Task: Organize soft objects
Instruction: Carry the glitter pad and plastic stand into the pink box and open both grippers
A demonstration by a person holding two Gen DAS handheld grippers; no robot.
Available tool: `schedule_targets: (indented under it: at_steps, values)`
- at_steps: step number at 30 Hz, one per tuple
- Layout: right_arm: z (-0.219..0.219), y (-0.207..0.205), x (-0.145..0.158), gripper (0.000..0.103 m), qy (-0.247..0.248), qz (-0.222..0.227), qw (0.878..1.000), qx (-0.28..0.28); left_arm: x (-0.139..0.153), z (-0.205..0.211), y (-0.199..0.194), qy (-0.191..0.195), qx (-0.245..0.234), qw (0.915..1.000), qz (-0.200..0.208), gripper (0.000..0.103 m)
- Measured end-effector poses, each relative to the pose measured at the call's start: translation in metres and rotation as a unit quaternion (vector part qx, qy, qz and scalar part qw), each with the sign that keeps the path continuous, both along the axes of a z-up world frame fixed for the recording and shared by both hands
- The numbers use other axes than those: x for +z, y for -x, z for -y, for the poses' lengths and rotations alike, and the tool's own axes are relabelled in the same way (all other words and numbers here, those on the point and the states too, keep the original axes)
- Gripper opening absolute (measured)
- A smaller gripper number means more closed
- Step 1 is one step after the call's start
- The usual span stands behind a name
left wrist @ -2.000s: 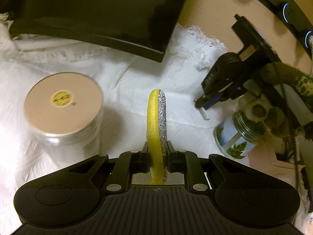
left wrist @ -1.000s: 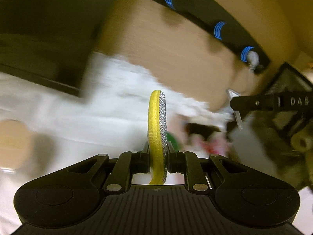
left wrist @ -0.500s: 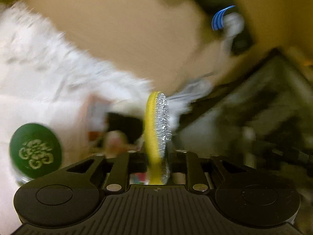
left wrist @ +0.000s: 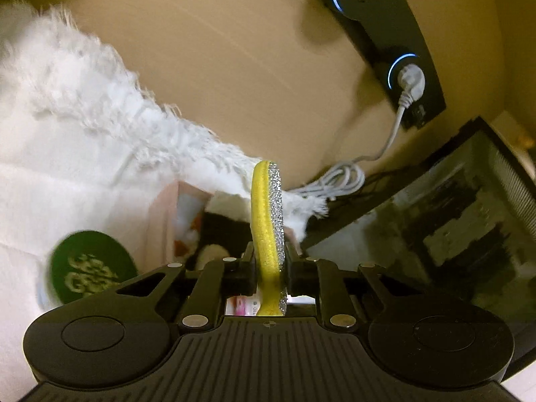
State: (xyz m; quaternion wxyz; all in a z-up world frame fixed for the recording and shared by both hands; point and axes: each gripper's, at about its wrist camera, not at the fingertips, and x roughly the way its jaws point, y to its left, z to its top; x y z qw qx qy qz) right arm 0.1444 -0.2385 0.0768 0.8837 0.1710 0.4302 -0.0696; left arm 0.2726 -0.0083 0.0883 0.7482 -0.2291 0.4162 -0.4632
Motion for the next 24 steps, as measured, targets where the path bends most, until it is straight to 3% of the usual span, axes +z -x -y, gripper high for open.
schedule_targets:
  at_steps: [1, 5, 7, 9, 14, 19, 21, 22, 24]
  values:
    - [-0.002, 0.001, -0.005, 0.013, 0.006, 0.002, 1.000, 0.005, -0.001, 0.003, -0.002, 0.004, -0.008, 0.9997, -0.024, 0.018]
    - [-0.006, 0.010, -0.001, 0.013, 0.010, 0.013, 1.000, 0.013, -0.008, 0.026, -0.001, 0.004, -0.021, 0.9993, -0.031, 0.018]
    - [-0.008, 0.015, 0.006, 0.021, 0.013, 0.016, 1.000, 0.014, -0.015, 0.041, 0.000, -0.031, -0.016, 0.9990, -0.030, 0.020]
    - [-0.011, 0.021, 0.015, 0.028, 0.024, 0.019, 0.999, 0.012, -0.023, 0.056, 0.002, -0.094, -0.005, 0.9954, -0.018, 0.032]
    - [-0.011, 0.031, 0.041, 0.028, 0.045, 0.049, 0.998, -0.015, -0.020, 0.063, 0.011, -0.114, 0.001, 0.9933, 0.019, 0.035]
    - [-0.005, 0.005, 0.057, 0.028, 0.019, 0.083, 0.996, -0.027, -0.017, 0.061, 0.011, -0.118, -0.008, 0.9927, 0.022, 0.035]
    - [0.002, -0.017, 0.048, 0.028, -0.008, 0.062, 0.998, -0.024, -0.015, 0.056, 0.012, -0.123, -0.015, 0.9920, 0.026, 0.030]
    - [0.005, -0.024, 0.042, 0.028, -0.019, 0.049, 0.998, -0.026, -0.014, 0.054, 0.012, -0.132, -0.010, 0.9907, 0.030, 0.038]
    - [0.012, -0.031, 0.029, 0.028, -0.045, 0.036, 0.998, -0.036, -0.010, 0.046, 0.011, -0.127, -0.014, 0.9912, 0.034, 0.036]
